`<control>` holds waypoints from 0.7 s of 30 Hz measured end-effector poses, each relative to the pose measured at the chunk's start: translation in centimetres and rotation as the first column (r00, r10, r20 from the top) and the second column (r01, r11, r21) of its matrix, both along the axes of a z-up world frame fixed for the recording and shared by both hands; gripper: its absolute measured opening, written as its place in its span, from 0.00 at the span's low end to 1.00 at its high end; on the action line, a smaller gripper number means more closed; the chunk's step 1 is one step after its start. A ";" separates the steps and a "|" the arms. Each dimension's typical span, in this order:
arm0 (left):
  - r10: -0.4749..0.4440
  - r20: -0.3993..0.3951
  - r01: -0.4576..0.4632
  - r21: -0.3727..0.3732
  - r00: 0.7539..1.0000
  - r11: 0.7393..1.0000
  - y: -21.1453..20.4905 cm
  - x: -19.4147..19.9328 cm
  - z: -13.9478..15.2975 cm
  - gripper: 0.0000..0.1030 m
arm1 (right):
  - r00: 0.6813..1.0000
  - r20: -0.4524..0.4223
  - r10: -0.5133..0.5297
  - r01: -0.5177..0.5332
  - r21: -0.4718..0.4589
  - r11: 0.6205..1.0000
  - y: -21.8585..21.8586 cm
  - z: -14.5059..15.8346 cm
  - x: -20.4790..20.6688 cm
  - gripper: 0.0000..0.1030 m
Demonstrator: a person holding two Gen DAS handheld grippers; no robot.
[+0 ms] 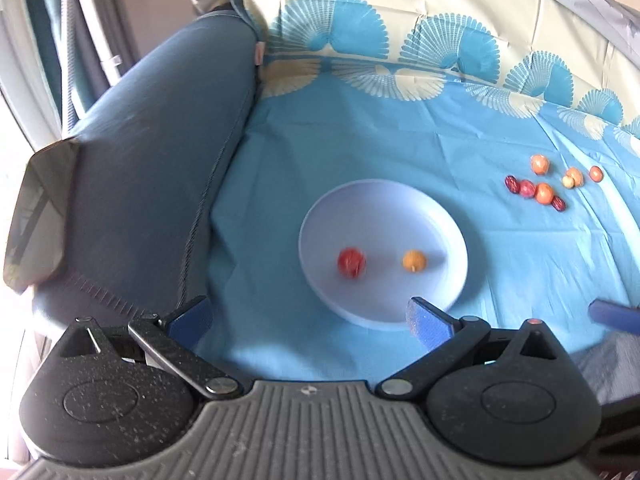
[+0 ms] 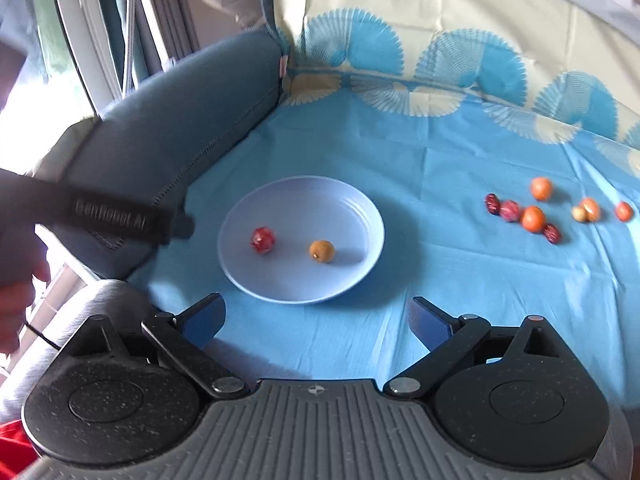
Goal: Organize fruits
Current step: 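Move both open grippers back toward the fruit cluster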
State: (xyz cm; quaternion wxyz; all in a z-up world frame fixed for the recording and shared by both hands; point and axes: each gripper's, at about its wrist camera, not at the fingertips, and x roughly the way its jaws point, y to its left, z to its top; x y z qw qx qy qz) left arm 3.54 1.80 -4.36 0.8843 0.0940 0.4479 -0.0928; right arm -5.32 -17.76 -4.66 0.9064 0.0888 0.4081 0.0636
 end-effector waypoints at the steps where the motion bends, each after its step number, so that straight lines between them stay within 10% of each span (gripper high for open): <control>1: 0.008 0.000 -0.008 -0.002 1.000 1.000 0.3 -1.0 0.3 1.00 | 1.000 0.016 -0.007 0.007 0.004 1.000 0.0 0.6 -0.9 0.97; 21: -0.002 0.159 0.008 -0.032 0.987 0.999 1.3 -10.8 5.3 1.00 | 0.969 0.245 -0.006 0.023 -0.068 0.997 1.2 6.4 -10.1 0.99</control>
